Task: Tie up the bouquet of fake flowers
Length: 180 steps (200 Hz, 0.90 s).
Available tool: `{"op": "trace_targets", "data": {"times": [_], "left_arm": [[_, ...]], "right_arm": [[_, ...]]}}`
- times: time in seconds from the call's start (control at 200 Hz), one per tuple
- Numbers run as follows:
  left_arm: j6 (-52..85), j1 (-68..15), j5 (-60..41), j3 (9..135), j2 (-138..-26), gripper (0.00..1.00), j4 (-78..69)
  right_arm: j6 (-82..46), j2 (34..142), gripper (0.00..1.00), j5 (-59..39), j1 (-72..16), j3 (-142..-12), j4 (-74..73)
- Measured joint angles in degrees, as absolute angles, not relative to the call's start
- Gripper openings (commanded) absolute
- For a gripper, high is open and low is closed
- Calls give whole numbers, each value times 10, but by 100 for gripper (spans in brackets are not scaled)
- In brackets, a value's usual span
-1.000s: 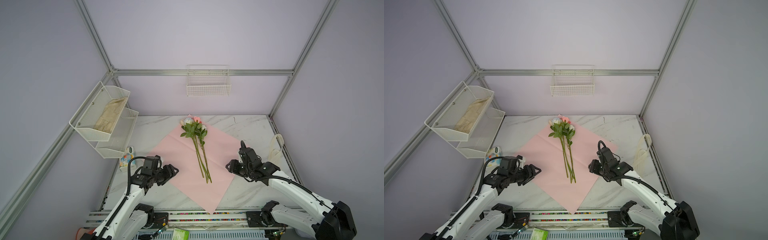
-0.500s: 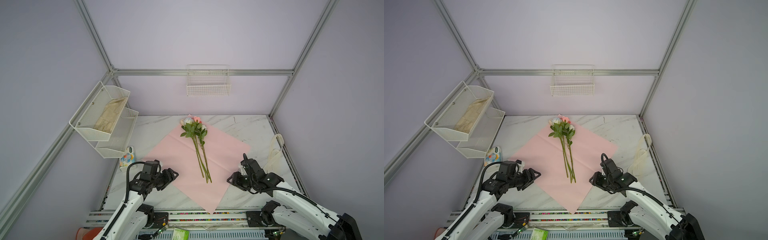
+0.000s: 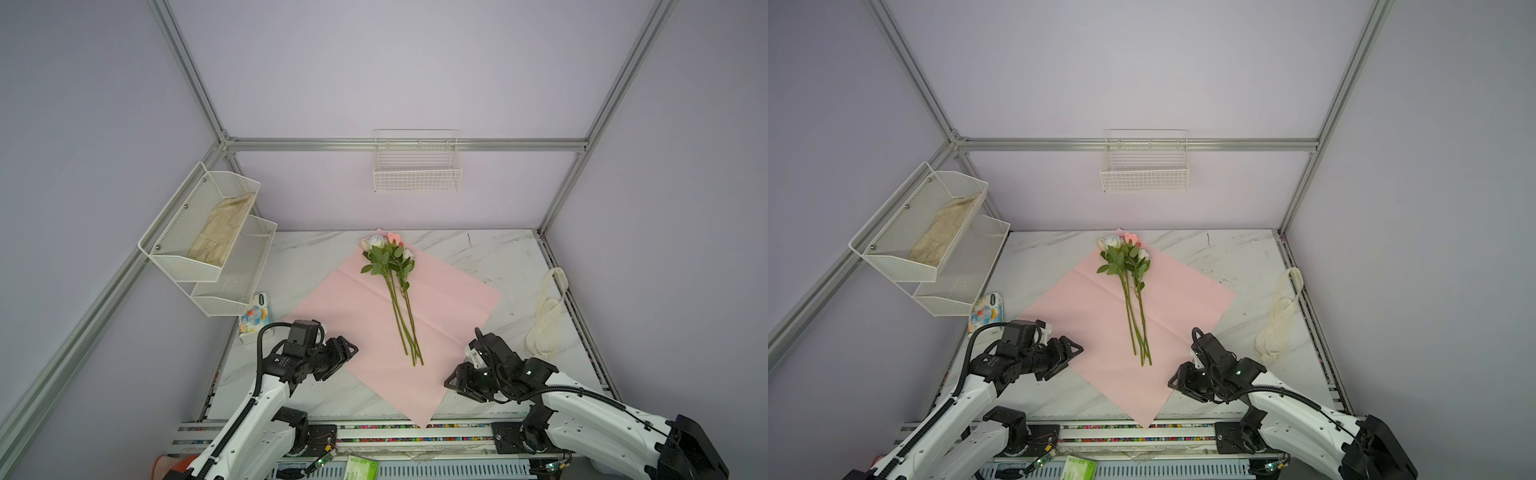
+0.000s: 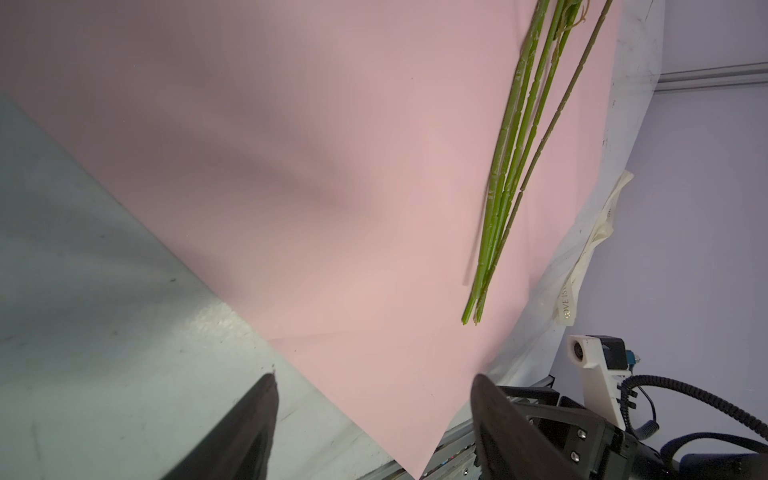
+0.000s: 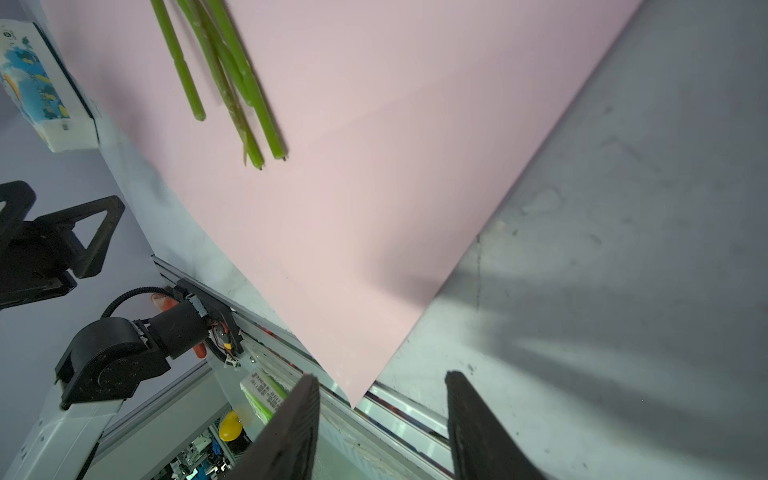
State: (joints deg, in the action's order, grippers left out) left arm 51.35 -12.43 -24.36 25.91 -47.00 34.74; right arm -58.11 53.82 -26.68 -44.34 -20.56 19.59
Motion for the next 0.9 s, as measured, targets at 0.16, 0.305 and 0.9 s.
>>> {"op": "trace_targets", "data": {"times": [0.16, 0.305, 0.9], "left_arm": [[512, -124, -244, 259, -476, 73, 347], [512, -124, -245, 259, -478, 73, 344], [484, -126, -269, 261, -477, 41, 337]], "right_arm": [[-602, 593, 54, -258, -460, -198, 137], [-620, 628, 55, -254, -466, -196, 62], [-640, 745, 60, -232, -467, -265, -163]]}}
